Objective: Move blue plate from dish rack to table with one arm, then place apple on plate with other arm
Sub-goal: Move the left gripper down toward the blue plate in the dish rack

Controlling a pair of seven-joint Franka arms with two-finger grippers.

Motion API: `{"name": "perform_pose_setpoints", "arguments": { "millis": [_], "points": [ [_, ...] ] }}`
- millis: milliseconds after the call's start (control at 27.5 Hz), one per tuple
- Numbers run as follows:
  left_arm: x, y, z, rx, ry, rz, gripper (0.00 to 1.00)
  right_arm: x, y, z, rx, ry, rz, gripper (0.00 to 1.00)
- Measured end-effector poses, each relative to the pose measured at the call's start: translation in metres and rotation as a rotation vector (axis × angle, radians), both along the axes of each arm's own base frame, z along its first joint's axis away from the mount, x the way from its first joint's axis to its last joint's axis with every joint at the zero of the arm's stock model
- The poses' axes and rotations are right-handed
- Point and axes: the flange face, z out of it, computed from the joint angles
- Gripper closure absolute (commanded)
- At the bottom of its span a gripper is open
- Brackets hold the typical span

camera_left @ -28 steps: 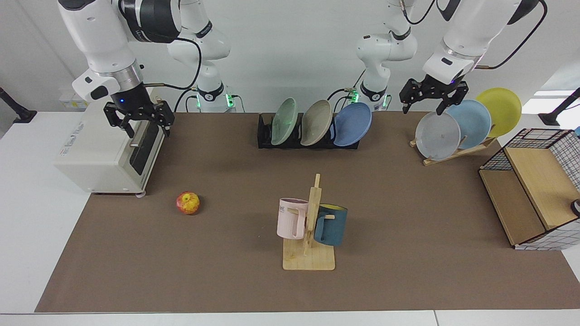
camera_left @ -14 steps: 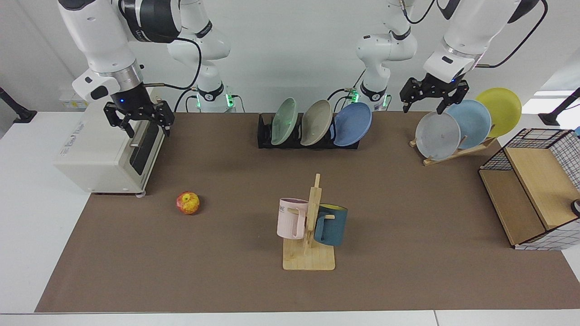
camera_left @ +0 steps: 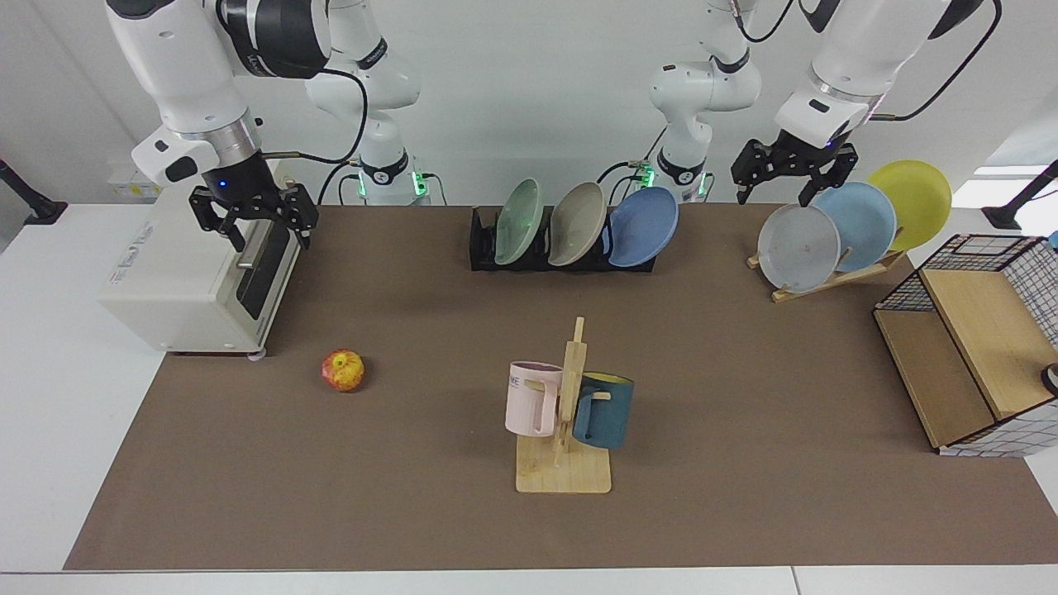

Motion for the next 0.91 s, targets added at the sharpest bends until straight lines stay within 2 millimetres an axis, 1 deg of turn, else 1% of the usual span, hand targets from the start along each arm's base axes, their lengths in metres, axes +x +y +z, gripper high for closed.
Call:
{"name": "perform_pose_setpoints", "arguments": {
  "millis": [473, 655, 909],
  "points": [
    [-0.003, -0.001, 0.002, 0.001, -0.002, -0.003, 0.0, 0.0, 0.0, 0.0, 0.0, 0.0, 0.0, 0.0],
    [-0.007, -0.001, -0.002, 0.004, 0.01, -0.003, 0.0, 0.0, 0.0, 0.0, 0.0, 0.0, 0.0, 0.0],
    [-0.018, 0.0, -0.01, 0.011, 0.029, -0.003, 0.0, 0.0, 0.0, 0.0, 0.0, 0.0, 0.0, 0.0]
  ]
}}
